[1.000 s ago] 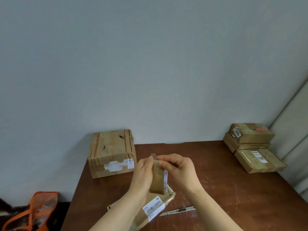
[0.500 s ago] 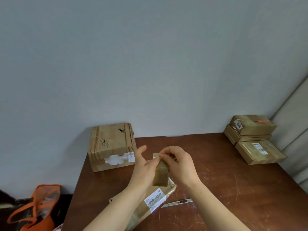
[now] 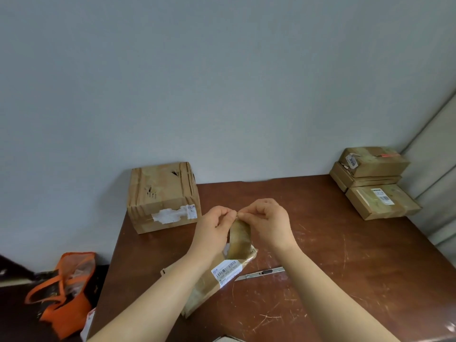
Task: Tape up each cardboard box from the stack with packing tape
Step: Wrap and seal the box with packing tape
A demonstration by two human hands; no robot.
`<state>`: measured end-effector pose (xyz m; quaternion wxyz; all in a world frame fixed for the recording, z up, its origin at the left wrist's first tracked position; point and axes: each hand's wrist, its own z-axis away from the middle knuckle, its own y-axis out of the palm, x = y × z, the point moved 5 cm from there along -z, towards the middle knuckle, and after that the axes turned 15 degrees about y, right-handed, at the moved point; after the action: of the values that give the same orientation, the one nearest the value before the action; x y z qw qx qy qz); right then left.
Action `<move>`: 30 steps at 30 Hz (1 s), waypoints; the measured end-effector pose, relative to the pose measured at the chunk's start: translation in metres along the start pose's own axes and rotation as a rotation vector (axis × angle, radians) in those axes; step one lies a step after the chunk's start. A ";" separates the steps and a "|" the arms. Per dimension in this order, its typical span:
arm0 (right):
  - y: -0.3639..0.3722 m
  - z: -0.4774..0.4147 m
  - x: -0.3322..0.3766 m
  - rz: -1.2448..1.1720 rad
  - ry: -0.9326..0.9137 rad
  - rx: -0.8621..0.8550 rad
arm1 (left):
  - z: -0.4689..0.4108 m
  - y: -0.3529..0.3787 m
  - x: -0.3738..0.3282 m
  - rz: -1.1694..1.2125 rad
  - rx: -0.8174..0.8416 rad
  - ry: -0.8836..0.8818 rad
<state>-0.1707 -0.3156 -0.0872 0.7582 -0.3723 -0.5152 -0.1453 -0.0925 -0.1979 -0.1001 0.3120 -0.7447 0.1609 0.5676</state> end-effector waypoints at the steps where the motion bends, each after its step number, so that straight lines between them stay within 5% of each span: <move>1: -0.002 -0.001 -0.005 -0.081 0.070 0.017 | 0.000 0.003 0.002 -0.014 0.000 0.003; 5: -0.014 -0.008 -0.033 -0.468 0.312 0.086 | -0.001 0.009 0.016 0.015 -0.060 -0.069; 10: -0.006 0.006 -0.060 -0.144 0.342 0.443 | -0.002 0.029 0.041 0.132 -0.092 -0.207; 14: -0.024 -0.025 -0.093 0.088 0.275 0.167 | 0.002 0.036 0.053 0.154 0.005 -0.353; 17: -0.042 -0.057 -0.125 0.602 0.291 0.020 | 0.012 0.021 0.063 0.035 -0.066 -0.401; 20: -0.052 -0.075 -0.158 0.862 0.345 -0.003 | 0.030 0.008 0.079 -0.062 -0.193 -0.469; 24: -0.055 -0.080 -0.186 0.898 0.438 0.036 | 0.059 -0.013 0.116 -0.218 -0.295 -0.598; 27: -0.042 -0.075 -0.176 1.172 0.216 -0.052 | 0.077 -0.025 0.136 -0.282 -0.388 -0.694; 30: -0.006 -0.067 -0.153 0.929 0.002 -0.026 | 0.089 -0.030 0.151 -0.307 -0.448 -0.778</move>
<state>-0.1943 -0.3922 -0.2336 0.7387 -0.5730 -0.2915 0.2028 -0.0956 -0.1005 -0.2489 0.2612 -0.5408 -0.2062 0.7725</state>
